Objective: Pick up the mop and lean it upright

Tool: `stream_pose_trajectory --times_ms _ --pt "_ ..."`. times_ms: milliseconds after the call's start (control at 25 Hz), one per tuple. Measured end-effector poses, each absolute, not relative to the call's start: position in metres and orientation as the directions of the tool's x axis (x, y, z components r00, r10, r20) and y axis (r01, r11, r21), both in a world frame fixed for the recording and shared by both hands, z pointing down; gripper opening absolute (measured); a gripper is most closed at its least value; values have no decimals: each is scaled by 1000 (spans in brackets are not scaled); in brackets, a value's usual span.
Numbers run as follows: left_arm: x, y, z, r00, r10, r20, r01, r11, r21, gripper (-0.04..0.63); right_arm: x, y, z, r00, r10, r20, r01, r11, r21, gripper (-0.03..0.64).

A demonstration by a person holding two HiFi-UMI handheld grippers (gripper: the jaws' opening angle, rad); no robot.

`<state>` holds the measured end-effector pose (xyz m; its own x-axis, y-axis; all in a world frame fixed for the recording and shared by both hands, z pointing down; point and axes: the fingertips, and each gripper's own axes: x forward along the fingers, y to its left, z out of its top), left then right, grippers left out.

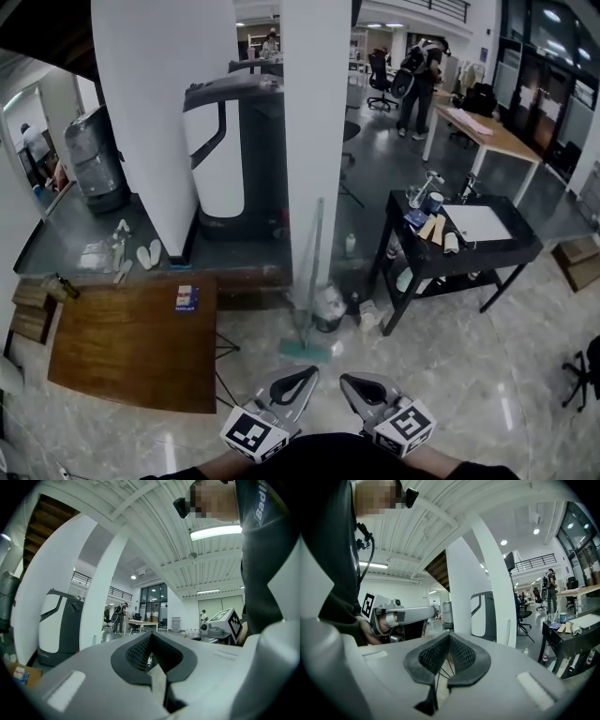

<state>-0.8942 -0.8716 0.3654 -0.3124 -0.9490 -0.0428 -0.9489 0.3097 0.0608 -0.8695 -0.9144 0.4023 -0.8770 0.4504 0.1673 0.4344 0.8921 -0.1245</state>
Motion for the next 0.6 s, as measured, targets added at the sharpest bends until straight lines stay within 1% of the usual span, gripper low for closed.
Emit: stream_pose_trajectory --times_ms 240,600 --pt "-877 -899 358 -311 -950 -36 -950 309 41 15 -851 -939 403 -876 468 116 455 882 -121 3" --pt "-863 -921 371 -294 -956 -3 -955 294 40 15 -842 -950 410 -860 492 137 475 869 -143 2"
